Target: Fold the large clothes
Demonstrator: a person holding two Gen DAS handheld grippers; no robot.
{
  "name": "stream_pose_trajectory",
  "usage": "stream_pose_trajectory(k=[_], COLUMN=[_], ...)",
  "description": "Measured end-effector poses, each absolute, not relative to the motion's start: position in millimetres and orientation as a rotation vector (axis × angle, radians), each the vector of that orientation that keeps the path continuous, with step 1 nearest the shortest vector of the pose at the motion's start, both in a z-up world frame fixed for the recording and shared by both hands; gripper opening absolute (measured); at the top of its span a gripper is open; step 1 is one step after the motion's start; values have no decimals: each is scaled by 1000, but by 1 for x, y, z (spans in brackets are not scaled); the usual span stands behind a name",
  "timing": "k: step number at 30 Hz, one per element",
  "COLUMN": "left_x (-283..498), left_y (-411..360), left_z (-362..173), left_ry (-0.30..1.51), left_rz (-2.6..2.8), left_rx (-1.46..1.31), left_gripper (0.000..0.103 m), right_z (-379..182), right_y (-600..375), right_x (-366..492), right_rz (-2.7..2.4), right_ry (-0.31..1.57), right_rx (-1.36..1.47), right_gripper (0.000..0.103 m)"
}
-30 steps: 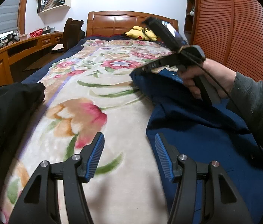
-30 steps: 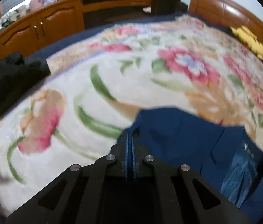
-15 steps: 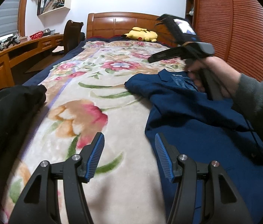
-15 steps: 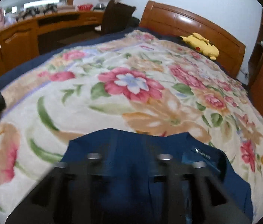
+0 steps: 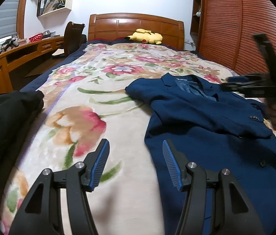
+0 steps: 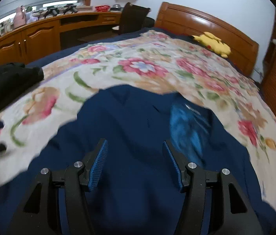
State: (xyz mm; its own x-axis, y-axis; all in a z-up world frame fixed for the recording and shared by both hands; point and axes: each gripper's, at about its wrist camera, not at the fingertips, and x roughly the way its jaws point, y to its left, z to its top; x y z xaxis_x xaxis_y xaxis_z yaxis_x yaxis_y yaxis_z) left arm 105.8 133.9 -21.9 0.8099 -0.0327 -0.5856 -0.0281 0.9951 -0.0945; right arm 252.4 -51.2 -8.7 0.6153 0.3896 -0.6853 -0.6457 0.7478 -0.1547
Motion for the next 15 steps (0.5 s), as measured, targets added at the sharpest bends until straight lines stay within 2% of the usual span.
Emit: stream_pose_trajectory(k=[10,15], left_x=[103,97], left_y=[116,94], left_z=[-13,4], left_ry=[600,558], left_rz=[-41,-100], left_rx=[-94,-89], left_gripper=[56,56], right_z=[54,60], right_y=[-178,-236], right_x=[203,182], right_rz=[413,308], right_ry=[599,596], right_rx=[-308,-259], right_gripper=[59,59])
